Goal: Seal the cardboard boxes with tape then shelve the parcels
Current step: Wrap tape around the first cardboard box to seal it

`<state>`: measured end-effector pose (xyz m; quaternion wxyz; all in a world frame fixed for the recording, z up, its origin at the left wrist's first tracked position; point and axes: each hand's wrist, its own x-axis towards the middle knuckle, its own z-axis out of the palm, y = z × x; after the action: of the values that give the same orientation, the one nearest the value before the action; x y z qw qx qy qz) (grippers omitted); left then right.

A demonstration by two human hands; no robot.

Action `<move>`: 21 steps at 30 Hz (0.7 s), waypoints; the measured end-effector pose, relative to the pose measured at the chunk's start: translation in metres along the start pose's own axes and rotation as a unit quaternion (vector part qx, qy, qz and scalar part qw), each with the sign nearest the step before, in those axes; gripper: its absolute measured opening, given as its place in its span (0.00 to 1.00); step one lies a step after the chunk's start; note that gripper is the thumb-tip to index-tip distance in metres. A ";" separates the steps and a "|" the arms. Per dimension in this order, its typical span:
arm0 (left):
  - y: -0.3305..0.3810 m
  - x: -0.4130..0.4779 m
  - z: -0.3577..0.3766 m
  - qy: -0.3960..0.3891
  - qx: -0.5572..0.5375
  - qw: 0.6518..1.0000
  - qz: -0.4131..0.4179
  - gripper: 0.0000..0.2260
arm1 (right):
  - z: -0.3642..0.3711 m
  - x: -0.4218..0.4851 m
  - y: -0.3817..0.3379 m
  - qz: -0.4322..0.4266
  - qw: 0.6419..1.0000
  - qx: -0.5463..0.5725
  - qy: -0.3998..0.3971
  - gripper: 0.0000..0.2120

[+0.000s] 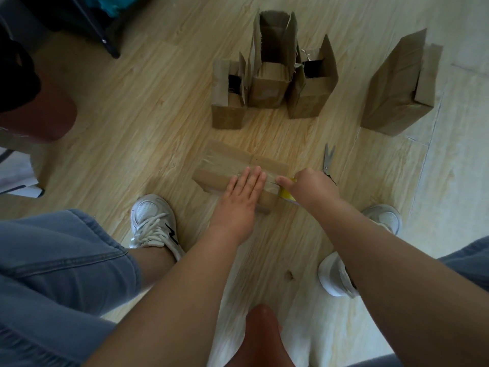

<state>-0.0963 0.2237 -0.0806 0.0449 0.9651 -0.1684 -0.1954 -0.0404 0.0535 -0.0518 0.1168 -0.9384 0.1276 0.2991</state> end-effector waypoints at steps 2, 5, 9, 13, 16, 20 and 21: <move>0.001 0.002 -0.001 -0.007 0.008 1.000 -0.002 0.37 | 0.001 0.001 -0.001 0.009 1.000 -0.008 0.003 0.29; 0.003 0.004 -0.005 -0.013 0.027 1.000 -0.004 0.36 | 0.000 0.001 -0.004 0.018 1.000 -0.008 -0.005 0.29; 0.009 0.014 -0.027 0.023 0.063 0.998 -0.010 0.34 | -0.004 0.000 -0.006 -0.004 0.999 0.005 -0.047 0.30; 0.016 0.032 -0.047 0.003 0.137 0.991 -0.007 0.48 | -0.014 -0.004 0.006 -0.065 0.991 -0.002 -0.115 0.30; 0.021 0.044 -0.059 -0.048 0.175 0.983 0.011 0.53 | -0.018 -0.005 0.014 -0.089 0.983 0.032 -0.157 0.25; 0.022 0.048 -0.066 -0.074 0.179 0.981 0.002 0.50 | -0.024 -0.003 0.017 -0.086 0.978 0.049 -0.183 0.27; 0.020 0.047 -0.067 -0.075 0.169 0.983 -0.006 0.50 | -0.026 -0.003 0.017 -0.087 0.978 0.054 -0.183 0.28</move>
<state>-0.0358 0.1902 -0.0331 -0.1328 0.9425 -0.1963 -0.2357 -0.0345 0.0301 -0.0320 0.2137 -0.8679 0.0382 0.4468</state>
